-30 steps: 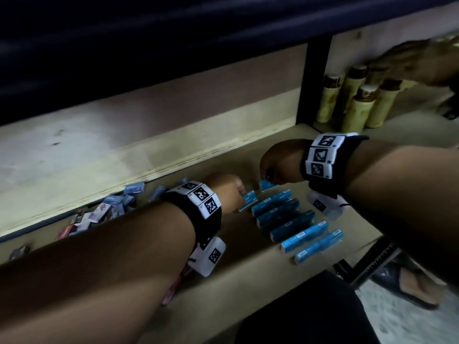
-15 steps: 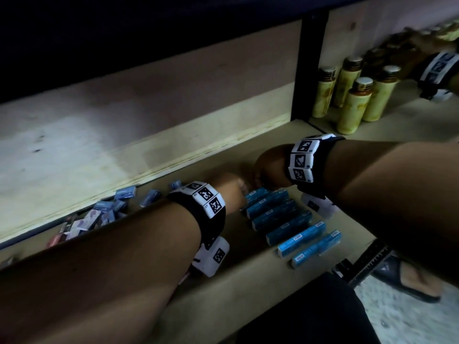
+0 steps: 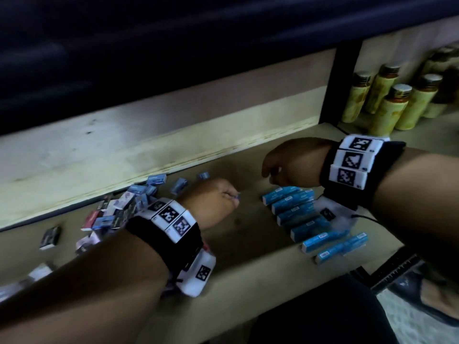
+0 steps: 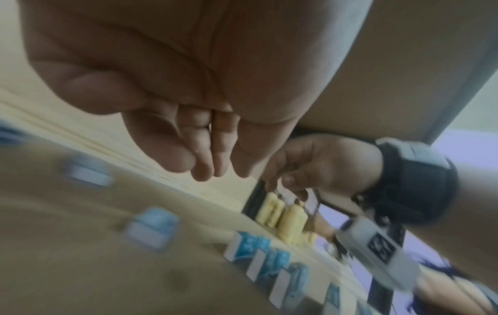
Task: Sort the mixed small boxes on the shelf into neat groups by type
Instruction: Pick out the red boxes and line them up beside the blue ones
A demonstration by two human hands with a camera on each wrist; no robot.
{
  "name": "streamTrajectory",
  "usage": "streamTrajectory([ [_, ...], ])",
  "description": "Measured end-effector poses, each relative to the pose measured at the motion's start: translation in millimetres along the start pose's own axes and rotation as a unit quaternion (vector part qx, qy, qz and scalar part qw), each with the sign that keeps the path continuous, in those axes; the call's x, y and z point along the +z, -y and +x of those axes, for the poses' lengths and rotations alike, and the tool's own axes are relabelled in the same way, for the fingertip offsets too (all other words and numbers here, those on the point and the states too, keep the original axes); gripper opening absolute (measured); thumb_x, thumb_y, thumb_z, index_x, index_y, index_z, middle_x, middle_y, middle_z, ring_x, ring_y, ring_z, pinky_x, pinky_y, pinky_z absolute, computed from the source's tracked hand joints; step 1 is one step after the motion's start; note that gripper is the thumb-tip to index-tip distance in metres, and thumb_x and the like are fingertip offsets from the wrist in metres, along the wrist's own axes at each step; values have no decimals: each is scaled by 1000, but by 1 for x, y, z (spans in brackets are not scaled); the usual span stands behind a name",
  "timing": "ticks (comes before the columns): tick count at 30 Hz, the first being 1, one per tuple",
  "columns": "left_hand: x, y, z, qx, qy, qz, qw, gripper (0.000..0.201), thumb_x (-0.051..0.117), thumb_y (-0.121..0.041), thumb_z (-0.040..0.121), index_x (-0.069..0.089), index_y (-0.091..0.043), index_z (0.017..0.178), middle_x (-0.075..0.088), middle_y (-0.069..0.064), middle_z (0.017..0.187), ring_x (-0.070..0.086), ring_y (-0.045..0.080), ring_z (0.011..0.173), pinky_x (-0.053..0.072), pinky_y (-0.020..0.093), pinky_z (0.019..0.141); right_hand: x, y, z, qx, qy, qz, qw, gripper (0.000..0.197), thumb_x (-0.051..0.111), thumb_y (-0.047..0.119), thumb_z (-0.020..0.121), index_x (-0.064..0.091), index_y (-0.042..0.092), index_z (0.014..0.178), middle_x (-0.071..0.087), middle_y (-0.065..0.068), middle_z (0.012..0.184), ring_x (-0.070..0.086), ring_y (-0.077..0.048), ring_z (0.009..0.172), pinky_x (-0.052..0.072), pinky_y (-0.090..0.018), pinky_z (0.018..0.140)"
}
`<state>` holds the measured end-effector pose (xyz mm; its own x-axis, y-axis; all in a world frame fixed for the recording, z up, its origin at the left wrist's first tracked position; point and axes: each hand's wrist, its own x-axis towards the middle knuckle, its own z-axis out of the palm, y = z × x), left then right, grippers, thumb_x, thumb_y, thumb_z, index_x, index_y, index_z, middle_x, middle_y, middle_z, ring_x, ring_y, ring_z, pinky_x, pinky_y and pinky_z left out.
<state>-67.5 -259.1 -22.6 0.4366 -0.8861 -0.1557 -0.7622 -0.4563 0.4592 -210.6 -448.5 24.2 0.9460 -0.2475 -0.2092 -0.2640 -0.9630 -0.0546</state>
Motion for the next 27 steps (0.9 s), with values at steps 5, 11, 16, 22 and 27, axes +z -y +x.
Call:
streamTrajectory([
  [5,-7,37,-55,-45,-25,-43,998,2,65,-43,78,64,-43,77,69,-22,79,62,-8,74,50,23,72,9,54,-5,-36,-38,17,998,29,59,41,89,65,40,117,63,13,115,57,-12,98,48,-30,85],
  [11,-13,73,-109,-77,-1,-6,997,26,61,-45,83,69,-39,107,68,-25,95,62,-7,88,48,18,75,36,115,6,-73,-23,59,995,34,48,56,66,56,58,98,61,21,84,54,-2,73,33,-21,57],
  [16,-9,84,-142,-79,8,10,997,35,51,-37,75,68,-33,106,71,-16,96,64,1,89,53,27,79,54,145,11,-117,10,94,989,33,49,62,70,60,38,90,66,12,77,56,1,60,28,-11,47],
  [22,-1,92,-158,-98,3,23,995,39,62,-40,72,63,-42,112,67,-21,96,60,-6,86,45,15,68,70,164,13,-110,60,81,989,43,66,59,76,57,31,107,69,7,98,66,-12,88,41,-24,66],
  [27,4,88,-165,-96,8,-4,995,36,62,-52,69,61,-49,105,66,-23,84,58,-10,63,38,11,49,77,174,17,-109,44,29,993,54,69,57,73,52,34,118,67,4,111,66,-18,99,41,-25,71],
])
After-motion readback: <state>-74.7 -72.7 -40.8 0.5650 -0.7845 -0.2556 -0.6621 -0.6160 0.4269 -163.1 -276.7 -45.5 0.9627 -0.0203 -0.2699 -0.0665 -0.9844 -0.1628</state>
